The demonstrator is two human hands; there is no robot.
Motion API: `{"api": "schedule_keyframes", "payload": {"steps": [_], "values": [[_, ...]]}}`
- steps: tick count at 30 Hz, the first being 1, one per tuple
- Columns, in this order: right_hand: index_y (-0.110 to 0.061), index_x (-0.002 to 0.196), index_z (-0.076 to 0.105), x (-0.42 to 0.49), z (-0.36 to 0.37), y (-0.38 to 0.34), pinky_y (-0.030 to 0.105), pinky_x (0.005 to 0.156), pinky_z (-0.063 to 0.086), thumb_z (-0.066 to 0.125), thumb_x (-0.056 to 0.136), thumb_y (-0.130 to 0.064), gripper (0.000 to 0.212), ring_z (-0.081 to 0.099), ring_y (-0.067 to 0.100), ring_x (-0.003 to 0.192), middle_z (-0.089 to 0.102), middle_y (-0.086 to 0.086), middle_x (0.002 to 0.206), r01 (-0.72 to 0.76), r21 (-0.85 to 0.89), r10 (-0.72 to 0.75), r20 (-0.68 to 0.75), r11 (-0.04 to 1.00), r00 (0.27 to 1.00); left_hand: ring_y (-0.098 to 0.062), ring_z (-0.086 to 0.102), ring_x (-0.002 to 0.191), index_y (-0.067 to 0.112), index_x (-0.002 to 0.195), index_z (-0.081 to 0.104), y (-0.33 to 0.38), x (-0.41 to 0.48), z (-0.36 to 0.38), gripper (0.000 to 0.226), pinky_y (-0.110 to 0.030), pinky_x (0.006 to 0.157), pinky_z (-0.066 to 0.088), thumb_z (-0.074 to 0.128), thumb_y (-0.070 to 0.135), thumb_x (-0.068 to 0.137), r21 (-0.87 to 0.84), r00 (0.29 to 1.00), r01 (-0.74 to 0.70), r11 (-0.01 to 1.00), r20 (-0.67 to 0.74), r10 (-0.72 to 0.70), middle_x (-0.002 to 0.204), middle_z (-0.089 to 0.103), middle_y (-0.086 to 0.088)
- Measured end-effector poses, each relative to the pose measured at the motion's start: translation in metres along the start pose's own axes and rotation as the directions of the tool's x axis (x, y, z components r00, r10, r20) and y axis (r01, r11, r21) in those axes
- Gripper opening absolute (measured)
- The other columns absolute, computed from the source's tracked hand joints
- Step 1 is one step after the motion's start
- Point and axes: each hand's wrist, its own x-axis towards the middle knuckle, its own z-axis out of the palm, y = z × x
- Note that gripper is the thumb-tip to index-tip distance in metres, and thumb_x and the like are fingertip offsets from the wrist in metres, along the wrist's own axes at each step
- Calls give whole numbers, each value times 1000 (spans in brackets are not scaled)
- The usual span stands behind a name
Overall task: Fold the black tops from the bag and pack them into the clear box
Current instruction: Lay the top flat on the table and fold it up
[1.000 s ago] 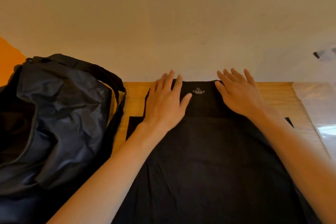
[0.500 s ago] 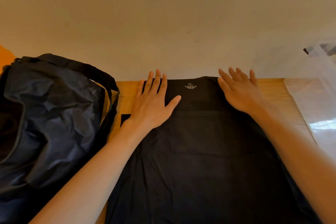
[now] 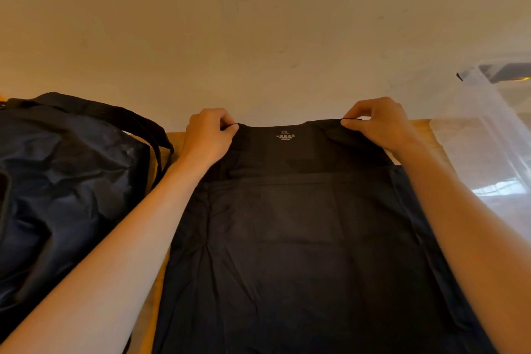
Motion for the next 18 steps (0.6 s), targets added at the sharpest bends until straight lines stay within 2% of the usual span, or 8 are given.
{"api": "schedule_keyframes", "payload": {"steps": [3,6,8,10,12,15,18], "values": [[-23,94,75,-2,-1,-3,26,89,45,74,93,-26,3,62,11,104,71,-5,100,47,16,-46,-38,999,998,-9,59,87,14,95,71,5,-4,0,8,-17,73,42,65,19,100,-62,996,-48,997,-72,44,92,66,6],[-21,95,76,-11,-8,-3,15,73,45,74,93,-26,5,64,5,86,73,-5,92,60,101,-55,-54,993,997,1,61,78,15,94,74,5,-14,-5,7,-12,73,45,69,20,97,-158,987,-106,982,-139,84,85,68,11],[-20,93,77,-20,-15,-3,15,72,51,75,92,-24,5,69,6,82,75,-3,88,54,243,-39,-64,969,997,4,64,80,20,91,76,7,-25,-12,5,-7,74,46,72,19,95,-237,981,-136,962,-168,97,85,71,13],[-18,93,78,-31,-22,-3,13,72,53,76,91,-21,4,71,3,81,76,-4,86,56,357,-32,-71,932,997,1,67,85,23,89,78,9,-38,-21,7,-9,78,49,75,17,92,-343,980,-156,926,-170,103,88,73,12],[-18,92,78,-42,-28,-2,15,75,53,76,90,-20,3,71,2,82,76,-5,85,61,378,-42,-58,924,997,-7,69,88,20,90,80,10,-52,-28,6,-18,83,53,77,15,90,-407,982,-173,897,-137,127,90,73,9],[-15,94,78,-59,-36,-2,23,85,52,76,90,-16,5,71,5,85,76,-3,88,90,354,-84,-33,931,996,-12,68,89,16,89,81,9,-72,-34,5,-25,86,52,80,12,87,-390,971,-237,890,-108,212,90,71,5],[-19,90,78,-76,-42,0,24,88,50,77,89,-15,4,68,5,90,75,-5,90,143,306,-143,-23,941,989,-9,69,94,17,88,81,6,-92,-40,7,-22,94,51,80,10,86,-362,956,-293,885,-88,281,95,73,5]]}}
